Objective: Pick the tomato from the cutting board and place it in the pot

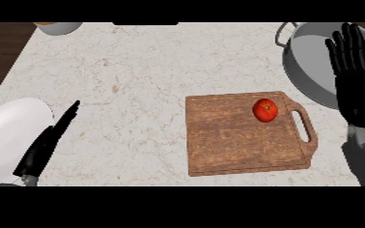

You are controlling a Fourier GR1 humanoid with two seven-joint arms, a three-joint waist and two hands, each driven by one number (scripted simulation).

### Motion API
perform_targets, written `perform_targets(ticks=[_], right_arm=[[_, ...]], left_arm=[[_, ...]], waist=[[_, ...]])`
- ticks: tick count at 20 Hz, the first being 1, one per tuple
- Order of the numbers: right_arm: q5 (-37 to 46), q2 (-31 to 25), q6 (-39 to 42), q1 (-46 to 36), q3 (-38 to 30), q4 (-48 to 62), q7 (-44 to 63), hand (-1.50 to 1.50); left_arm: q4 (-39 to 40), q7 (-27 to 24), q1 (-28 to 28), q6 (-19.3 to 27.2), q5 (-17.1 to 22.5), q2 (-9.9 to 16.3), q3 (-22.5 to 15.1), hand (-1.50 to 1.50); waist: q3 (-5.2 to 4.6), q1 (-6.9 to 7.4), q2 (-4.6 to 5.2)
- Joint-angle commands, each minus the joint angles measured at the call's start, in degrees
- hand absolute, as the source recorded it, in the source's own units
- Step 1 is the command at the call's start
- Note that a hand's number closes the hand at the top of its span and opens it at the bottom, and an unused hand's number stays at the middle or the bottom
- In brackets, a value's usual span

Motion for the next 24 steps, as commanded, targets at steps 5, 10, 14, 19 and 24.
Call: perform_targets(ticks=[5, 10, 14, 19, 24], right_arm=[[2.2, -6.0, 21.8, 0.8, 14.3, 6.4, 3.2, 1.5], [18.8, -0.2, -1.1, 4.2, 9.8, 6.2, -17.2, -1.5], [9.9, 4.1, 4.4, 9.1, 6.7, 4.3, -29.4, -1.5], [11.4, -4.6, 10.9, 9.2, 6.3, -6.1, -13.3, -1.5], [9.0, -12.1, 15.5, 4.8, 6.4, -9.8, 8.3, -1.5]], left_arm=[[-2.1, 4.9, -4.1, -2.3, 5.6, -9.4, -1.8, 0.0], [-2.5, 10.1, -4.9, -4.3, 11.5, -13.1, -1.0, 0.0], [-2.0, 10.7, -4.6, -0.9, 8.5, -16.4, -3.2, 0.0], [2.7, 8.0, -6.4, -2.8, 7.4, -17.9, -0.8, 0.0], [-1.0, 11.1, -5.6, -3.1, 8.0, -17.0, -1.1, 0.0]], waist=[[-0.28, 1.8, 1.14], [-0.06, -0.73, 0.28], [-0.17, -0.86, 0.06], [-0.35, -0.82, 0.0], [-0.43, -0.55, -0.13]])
